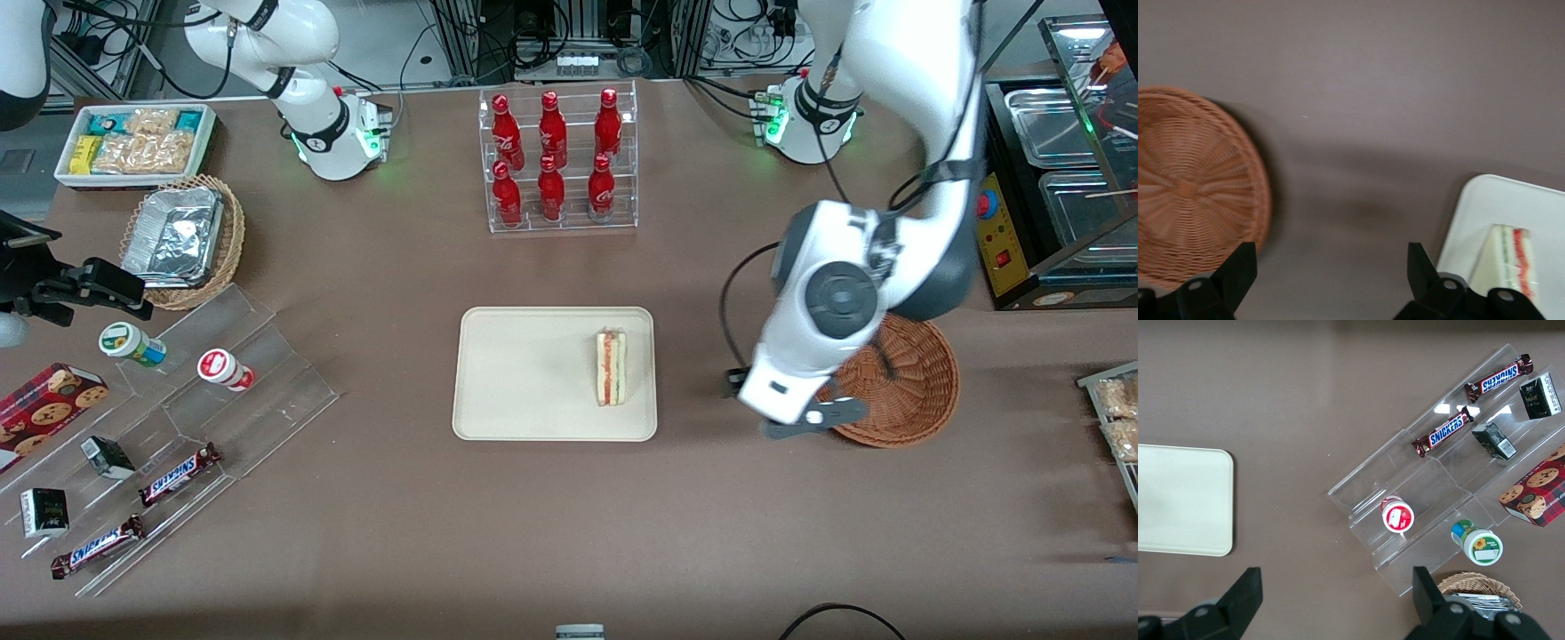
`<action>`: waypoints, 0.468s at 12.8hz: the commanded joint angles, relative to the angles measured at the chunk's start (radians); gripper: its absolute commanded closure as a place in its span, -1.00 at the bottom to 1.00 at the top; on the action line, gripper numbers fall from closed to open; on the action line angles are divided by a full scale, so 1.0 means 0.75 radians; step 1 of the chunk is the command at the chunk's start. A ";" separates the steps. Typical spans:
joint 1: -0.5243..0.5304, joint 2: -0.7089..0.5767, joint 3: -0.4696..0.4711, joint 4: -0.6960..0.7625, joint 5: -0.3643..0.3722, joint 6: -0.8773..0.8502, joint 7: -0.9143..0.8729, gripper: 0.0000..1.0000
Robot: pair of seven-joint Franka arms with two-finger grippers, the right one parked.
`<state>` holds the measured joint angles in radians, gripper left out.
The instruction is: Place sandwich from basket to tray
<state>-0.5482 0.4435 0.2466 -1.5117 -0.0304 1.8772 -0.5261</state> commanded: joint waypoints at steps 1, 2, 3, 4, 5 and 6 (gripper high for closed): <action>-0.014 -0.076 0.125 -0.048 -0.051 -0.052 0.147 -1.00; -0.012 -0.082 0.176 -0.048 -0.110 -0.067 0.165 -1.00; -0.009 -0.135 0.191 -0.089 -0.121 -0.069 0.190 -1.00; -0.009 -0.176 0.219 -0.134 -0.123 -0.065 0.227 -1.00; -0.011 -0.211 0.270 -0.142 -0.123 -0.077 0.251 -1.00; -0.009 -0.247 0.285 -0.142 -0.123 -0.114 0.258 -1.00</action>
<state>-0.5437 0.3467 0.4289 -1.5640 -0.1096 1.8245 -0.3599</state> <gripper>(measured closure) 0.000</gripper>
